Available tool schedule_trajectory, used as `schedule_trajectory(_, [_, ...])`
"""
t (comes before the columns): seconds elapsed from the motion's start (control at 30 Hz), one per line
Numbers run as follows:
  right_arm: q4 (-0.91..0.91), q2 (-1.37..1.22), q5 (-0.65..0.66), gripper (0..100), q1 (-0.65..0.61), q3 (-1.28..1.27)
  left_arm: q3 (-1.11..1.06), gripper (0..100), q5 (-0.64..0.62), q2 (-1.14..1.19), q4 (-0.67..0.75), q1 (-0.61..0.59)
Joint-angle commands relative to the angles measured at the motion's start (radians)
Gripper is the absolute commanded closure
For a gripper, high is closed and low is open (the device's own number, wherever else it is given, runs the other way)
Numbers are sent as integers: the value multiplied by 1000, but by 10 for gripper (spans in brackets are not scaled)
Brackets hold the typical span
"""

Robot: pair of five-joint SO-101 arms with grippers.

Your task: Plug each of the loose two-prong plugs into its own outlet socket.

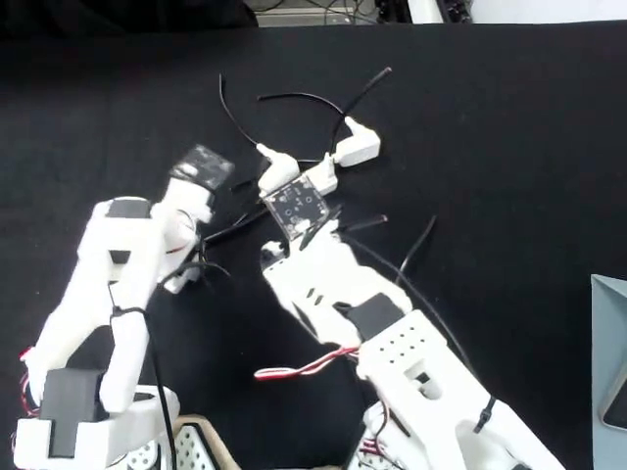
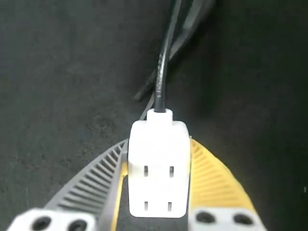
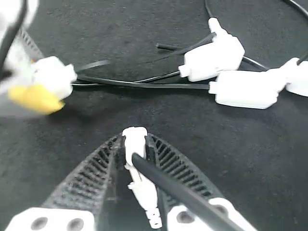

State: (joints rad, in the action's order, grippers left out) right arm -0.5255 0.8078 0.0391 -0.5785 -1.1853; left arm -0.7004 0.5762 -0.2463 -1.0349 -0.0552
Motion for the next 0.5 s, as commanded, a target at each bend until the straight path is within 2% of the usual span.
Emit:
schedule_trajectory(0.0, [15,18,34,985,29,22,12,856,20,-41,9,24])
schedule_trajectory(0.1, [15,18,35,985,29,22,13,659,-75,-54,8,-7])
schedule_trajectory(0.13, [15,18,35,985,29,22,16,630,-109,-55,11,-19])
schedule_trajectory(0.37, [18,18,35,985,28,25,81,670,-137,-64,-20,-101])
schedule_trajectory(0.47, [26,18,37,985,-2,31,101,672,-152,-115,-57,-188])
